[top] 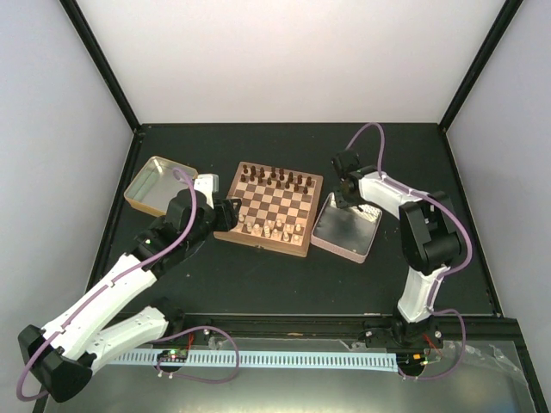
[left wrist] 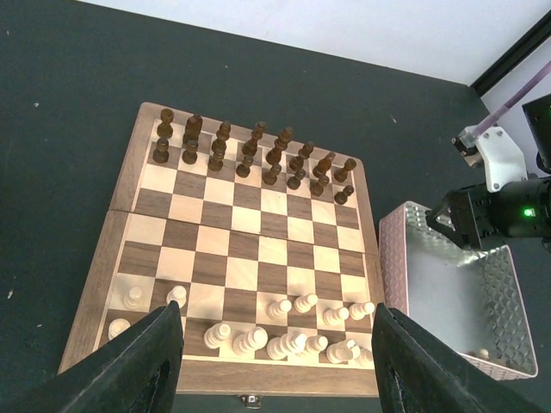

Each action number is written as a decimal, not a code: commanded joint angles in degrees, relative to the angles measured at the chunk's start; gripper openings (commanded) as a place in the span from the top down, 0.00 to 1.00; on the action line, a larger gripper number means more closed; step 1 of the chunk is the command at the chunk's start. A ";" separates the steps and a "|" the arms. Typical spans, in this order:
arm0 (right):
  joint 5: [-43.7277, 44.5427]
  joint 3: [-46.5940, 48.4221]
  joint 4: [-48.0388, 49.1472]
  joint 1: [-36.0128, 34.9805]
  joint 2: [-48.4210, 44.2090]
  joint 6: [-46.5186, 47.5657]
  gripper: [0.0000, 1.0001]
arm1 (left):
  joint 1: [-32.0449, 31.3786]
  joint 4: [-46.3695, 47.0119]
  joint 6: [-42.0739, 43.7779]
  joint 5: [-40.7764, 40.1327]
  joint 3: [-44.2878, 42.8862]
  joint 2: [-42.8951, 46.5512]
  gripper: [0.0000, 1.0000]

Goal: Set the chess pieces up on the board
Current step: Adjust the storage box at the center of the board, then pick up the chess piece from the storage box.

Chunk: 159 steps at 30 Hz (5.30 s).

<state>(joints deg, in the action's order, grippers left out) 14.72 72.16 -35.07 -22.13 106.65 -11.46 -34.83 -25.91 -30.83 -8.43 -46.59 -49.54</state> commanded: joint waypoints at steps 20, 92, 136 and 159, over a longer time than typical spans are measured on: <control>3.56 -20.90 -0.78 4.05 -18.29 -20.94 0.99 | 0.47 2.22 -0.14 2.85 -2.06 -1.54 0.39; 3.38 -14.54 0.43 3.23 -13.18 -12.35 0.76 | 0.46 2.30 0.99 4.55 -2.55 -3.90 0.38; -9.04 -11.25 9.28 -3.89 -14.97 -22.49 0.55 | 0.46 1.91 0.35 5.87 -2.82 -3.79 0.39; -3.91 -6.26 12.44 -3.89 -0.39 -25.17 0.73 | 0.47 2.13 0.28 6.36 -3.18 -4.91 0.39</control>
<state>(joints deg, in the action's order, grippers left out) 8.84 64.60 -25.26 -26.02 104.97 -36.53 -34.83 -24.56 -30.50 -2.72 -46.81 -54.15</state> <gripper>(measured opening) 0.277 0.616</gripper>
